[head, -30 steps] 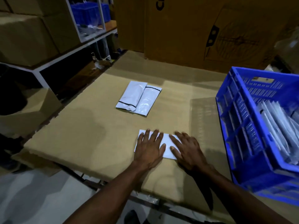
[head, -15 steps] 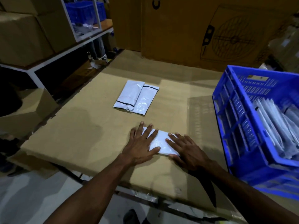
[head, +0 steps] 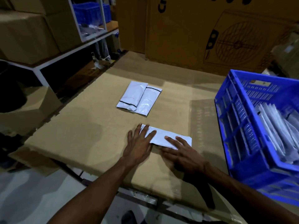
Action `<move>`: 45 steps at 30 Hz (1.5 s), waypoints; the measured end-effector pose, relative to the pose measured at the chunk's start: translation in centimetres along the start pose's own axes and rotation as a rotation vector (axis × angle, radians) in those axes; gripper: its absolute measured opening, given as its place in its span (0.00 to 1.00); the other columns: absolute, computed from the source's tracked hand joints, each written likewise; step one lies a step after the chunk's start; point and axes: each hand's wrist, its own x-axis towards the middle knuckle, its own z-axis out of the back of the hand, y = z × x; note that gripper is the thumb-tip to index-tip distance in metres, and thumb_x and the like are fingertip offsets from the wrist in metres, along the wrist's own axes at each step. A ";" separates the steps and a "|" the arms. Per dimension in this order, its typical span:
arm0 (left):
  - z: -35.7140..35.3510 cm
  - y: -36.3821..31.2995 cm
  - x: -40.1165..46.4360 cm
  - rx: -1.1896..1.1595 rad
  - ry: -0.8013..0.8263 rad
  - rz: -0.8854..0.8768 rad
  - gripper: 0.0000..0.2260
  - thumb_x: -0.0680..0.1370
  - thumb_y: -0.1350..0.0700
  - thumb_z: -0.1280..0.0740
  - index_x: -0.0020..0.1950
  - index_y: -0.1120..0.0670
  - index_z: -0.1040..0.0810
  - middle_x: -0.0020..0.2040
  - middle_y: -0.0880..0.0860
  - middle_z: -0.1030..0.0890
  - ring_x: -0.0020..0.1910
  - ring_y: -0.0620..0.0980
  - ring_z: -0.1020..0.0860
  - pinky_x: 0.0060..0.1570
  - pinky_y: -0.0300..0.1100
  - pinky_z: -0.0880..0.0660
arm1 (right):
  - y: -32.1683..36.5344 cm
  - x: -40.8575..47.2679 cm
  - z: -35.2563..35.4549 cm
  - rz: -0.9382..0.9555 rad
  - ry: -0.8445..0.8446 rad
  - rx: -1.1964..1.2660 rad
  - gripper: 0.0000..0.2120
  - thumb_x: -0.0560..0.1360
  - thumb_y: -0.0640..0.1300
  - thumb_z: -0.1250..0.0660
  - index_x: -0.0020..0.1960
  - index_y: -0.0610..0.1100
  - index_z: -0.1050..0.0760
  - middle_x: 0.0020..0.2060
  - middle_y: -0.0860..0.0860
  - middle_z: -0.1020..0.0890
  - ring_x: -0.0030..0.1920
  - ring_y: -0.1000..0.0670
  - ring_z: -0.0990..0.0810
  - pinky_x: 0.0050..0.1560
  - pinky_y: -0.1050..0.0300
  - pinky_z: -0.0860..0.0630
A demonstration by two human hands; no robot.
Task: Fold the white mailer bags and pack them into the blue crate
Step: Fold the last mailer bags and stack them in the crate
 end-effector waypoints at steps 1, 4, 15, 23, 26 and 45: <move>0.0 0.1 0.0 -0.021 -0.017 0.003 0.27 0.77 0.50 0.37 0.77 0.44 0.34 0.79 0.54 0.36 0.77 0.62 0.39 0.65 0.68 0.34 | -0.3 0.3 0.0 -0.015 -0.042 -0.005 0.23 0.71 0.41 0.41 0.64 0.47 0.21 0.68 0.52 0.23 0.73 0.36 0.32 0.60 0.36 0.25; 0.2 -0.3 -0.2 -0.142 -0.124 0.070 0.36 0.75 0.47 0.39 0.82 0.46 0.47 0.82 0.56 0.43 0.78 0.61 0.40 0.69 0.63 0.35 | -1.3 0.8 0.4 -0.049 -0.192 0.017 0.15 0.76 0.39 0.40 0.57 0.47 0.19 0.63 0.51 0.19 0.65 0.38 0.23 0.49 0.45 0.20; 0.1 -0.9 0.1 -0.008 -0.122 0.191 0.37 0.78 0.37 0.46 0.83 0.49 0.55 0.82 0.59 0.60 0.78 0.61 0.42 0.71 0.64 0.41 | -6.3 -0.6 4.3 -0.281 -0.176 0.163 0.13 0.74 0.47 0.39 0.56 0.50 0.21 0.73 0.57 0.29 0.46 0.45 0.20 0.31 0.49 0.22; 0.0 -0.9 0.1 0.032 -0.031 0.203 0.34 0.79 0.35 0.52 0.83 0.46 0.53 0.83 0.58 0.57 0.80 0.62 0.47 0.74 0.65 0.49 | -10.1 1.7 2.6 -0.355 -0.032 0.131 0.19 0.72 0.46 0.39 0.61 0.47 0.21 0.71 0.48 0.26 0.68 0.40 0.26 0.59 0.44 0.25; 0.3 -0.9 0.3 0.022 -0.007 0.210 0.34 0.79 0.35 0.53 0.83 0.45 0.52 0.83 0.56 0.55 0.80 0.61 0.48 0.74 0.65 0.51 | -9.4 2.9 0.6 -0.568 0.069 0.267 0.27 0.77 0.58 0.46 0.71 0.47 0.28 0.74 0.45 0.31 0.71 0.41 0.29 0.66 0.45 0.30; -1.5 -5.8 0.8 -0.098 -0.125 -0.142 0.26 0.86 0.49 0.56 0.72 0.58 0.26 0.69 0.54 0.23 0.69 0.53 0.25 0.69 0.54 0.31 | 1.2 1.9 -2.3 -0.663 -0.136 0.346 0.29 0.84 0.55 0.58 0.72 0.42 0.28 0.71 0.47 0.27 0.71 0.45 0.28 0.70 0.40 0.34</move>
